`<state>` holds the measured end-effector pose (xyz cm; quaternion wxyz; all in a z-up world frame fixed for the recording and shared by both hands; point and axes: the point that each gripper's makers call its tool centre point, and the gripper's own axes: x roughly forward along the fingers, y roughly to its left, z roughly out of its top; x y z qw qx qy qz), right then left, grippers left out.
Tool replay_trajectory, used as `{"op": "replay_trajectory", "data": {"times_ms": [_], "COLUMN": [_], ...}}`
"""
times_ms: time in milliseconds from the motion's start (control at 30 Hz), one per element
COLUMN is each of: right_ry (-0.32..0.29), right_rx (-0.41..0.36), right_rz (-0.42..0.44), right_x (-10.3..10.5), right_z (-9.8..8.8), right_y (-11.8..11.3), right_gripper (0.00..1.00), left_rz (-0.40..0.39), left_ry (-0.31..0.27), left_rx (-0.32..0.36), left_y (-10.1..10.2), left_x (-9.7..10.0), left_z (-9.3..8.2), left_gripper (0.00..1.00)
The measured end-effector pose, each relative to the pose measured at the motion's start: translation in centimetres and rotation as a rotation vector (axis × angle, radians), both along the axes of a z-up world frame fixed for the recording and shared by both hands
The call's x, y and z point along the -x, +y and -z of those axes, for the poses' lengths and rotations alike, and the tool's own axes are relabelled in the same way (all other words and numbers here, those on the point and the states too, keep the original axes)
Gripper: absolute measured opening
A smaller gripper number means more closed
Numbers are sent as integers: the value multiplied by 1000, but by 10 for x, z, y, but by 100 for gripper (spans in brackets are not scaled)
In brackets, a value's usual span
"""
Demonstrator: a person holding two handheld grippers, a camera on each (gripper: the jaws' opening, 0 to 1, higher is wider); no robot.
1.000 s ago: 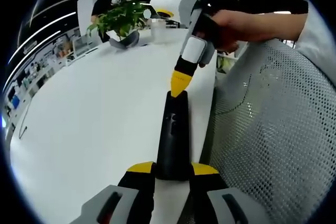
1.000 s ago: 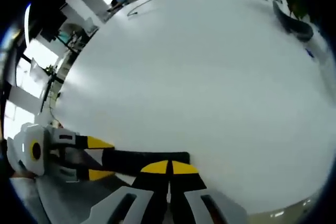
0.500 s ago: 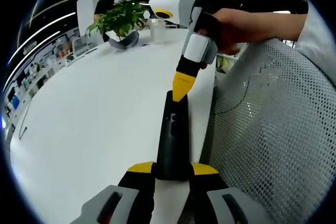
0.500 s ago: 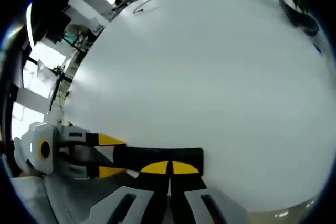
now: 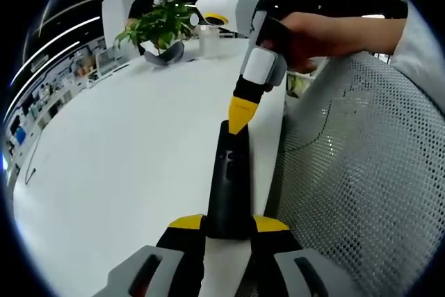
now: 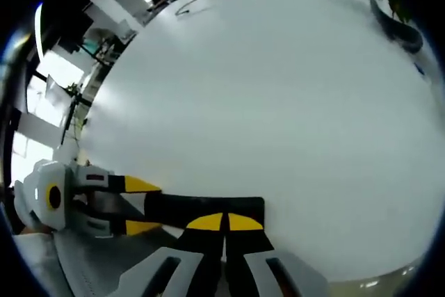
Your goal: Press the specified remote control buttons in sequence, fully releasing each button before pressing the next.
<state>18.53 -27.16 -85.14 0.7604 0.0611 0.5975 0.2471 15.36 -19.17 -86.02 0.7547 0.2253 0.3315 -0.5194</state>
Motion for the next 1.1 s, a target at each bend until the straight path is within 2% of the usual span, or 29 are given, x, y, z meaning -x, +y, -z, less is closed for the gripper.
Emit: {"op": "replay_trajectory", "data": {"times_ms": [667,800,900,1100], "right_ry": [1,13,14,69], "right_rx": [-12,-34,-41,-123], "right_rz": [-1,34,24,74], "right_x": [-2,-2,-2,-2], "right_z": [2,3,2,1], "right_y": [-1,-2,-1,-3], "right_gripper": [0,0,0,0], "left_rz": [17,11,11,12], "left_ry": [-3,4,3,2], "left_rx": [8,7,8,7], "left_y": [-1,-1,-1,-1], "left_x": [-2,-2,-2,-2], "left_z": [1,1,1,1], "left_gripper": [24,24,24,24]}}
